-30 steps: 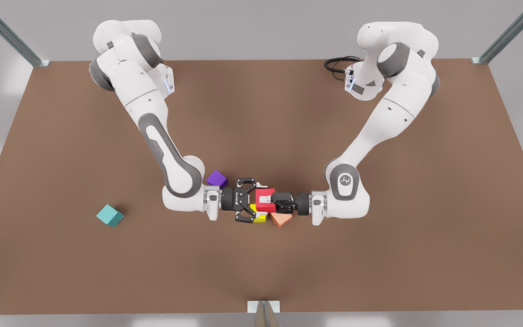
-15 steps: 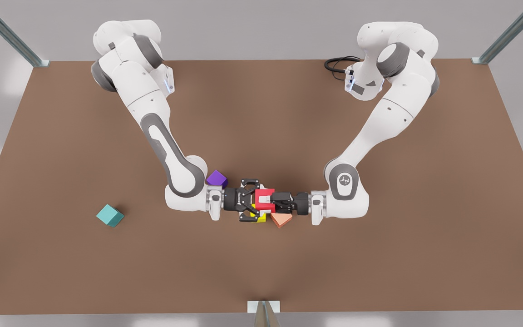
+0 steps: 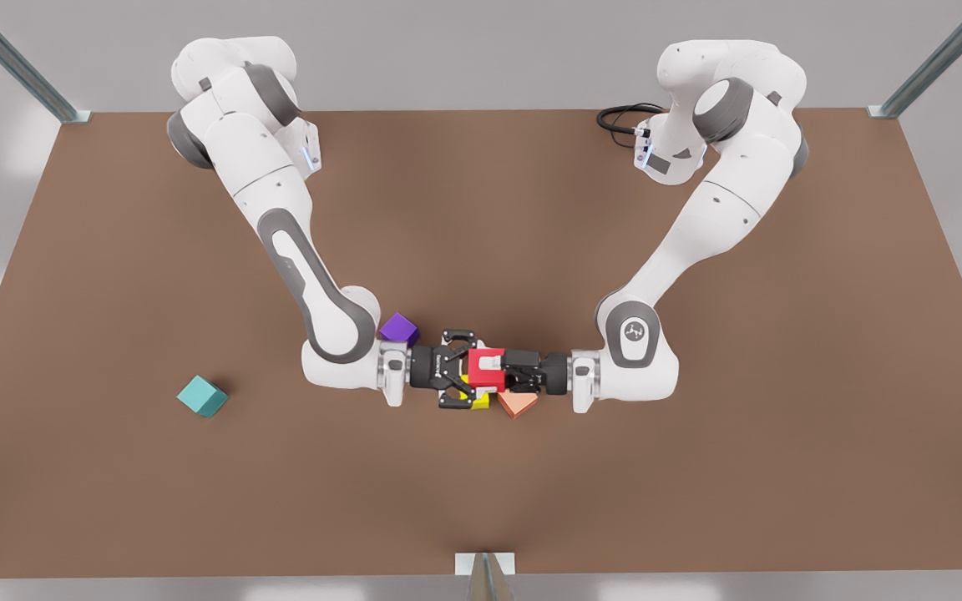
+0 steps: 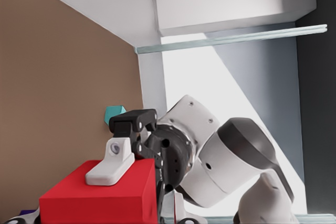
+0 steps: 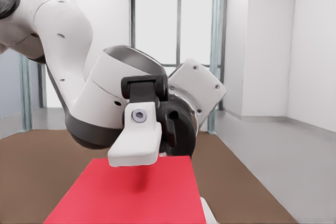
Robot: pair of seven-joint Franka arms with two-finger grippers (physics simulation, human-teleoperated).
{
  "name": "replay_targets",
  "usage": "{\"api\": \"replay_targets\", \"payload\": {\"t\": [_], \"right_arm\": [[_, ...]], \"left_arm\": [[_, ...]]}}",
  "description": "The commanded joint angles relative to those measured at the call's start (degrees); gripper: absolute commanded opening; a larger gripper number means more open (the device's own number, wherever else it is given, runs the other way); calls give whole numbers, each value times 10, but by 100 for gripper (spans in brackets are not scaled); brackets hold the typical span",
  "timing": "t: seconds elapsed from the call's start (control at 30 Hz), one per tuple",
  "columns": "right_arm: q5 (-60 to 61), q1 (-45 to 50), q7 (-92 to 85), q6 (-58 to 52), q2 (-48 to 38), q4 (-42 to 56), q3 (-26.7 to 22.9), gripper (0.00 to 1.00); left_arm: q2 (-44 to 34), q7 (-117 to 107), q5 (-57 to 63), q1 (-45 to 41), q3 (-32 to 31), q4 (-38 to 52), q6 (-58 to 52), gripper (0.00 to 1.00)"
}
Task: Pick up red wooden cube and pass to hand red wooden cube and place in blue wooden cube
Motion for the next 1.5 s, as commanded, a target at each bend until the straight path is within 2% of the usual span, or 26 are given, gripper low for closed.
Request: {"api": "replay_targets", "payload": {"t": [0.0, 0.2, 0.27, 0.3, 0.33, 0.4, 0.47, 0.5, 0.53, 0.57, 0.6, 0.63, 0.7, 0.87, 0.9, 1.03, 1.23, 1.47], "right_arm": [[3, -2, -3, 0, -1, -2, 0, 60], [-6, -30, -3, -18, -19, -11, 0, 60], [-25, -53, 0, -31, -30, -11, -1, 60], [-54, -70, 20, -49, -39, -16, -2, 60], [-128, -97, 79, -71, -50, -20, -3, 60], [-311, -153, 250, -150, -64, -19, -7, 60], [-479, -189, 354, -199, -72, -11, -9, 59], [-565, -201, 410, -230, -84, 1, -11, 59], [-599, -209, 440, -265, -85, 3, -21, 59], [-666, -214, 443, -291, -96, 5, -48, 59], [-690, -214, 456, -314, -100, 5, -73, 59], [-737, -214, 470, -333, -101, 13, -102, 59], [-804, -211, 504, -338, -102, 15, -137, 59], [-927, -208, 572, -329, -110, 2, -166, 57], [-944, -196, 584, -316, -113, 4, -187, 58], [-961, -192, 635, -194, -116, -9, -194, 58], [-930, -192, 678, -32, -129, -89, -190, 58], [-931, -199, 675, 25, -139, -156, -197, 58]], "left_arm": [[-1, 10, 2, 3, 0, 0, -5, 100], [-1, 14, 15, 59, 1, -10, -81, 100], [-5, -5, 96, 129, 1, -9, -154, 100], [-19, -64, 201, 171, 0, -2, -203, 100], [-53, -144, 359, 207, -2, 12, -255, 100], [-160, -380, 702, 208, -25, 13, -354, 100], [-218, -458, 823, 218, -28, 13, -456, 100], [-252, -535, 827, 215, -29, 30, -477, 100], [-264, -559, 830, 215, -33, 34, -481, 100], [-283, -539, 856, 210, -32, 32, -484, 100], [-336, -424, 820, 153, 60, 7, -478, 100], [-421, -392, 725, -64, 324, -58, -452, 100], [-405, -396, 712, -66, 328, -45, -467, 100], [-380, -427, 704, -68, 312, -39, -464, 100], [-378, -427, 705, -68, 312, -39, -464, 100], [-373, -427, 708, -67, 312, -39, -450, 100], [-366, -427, 707, -68, 312, -40, -451, 100], [-359, -425, 704, -68, 312, -40, -450, 100]]}}
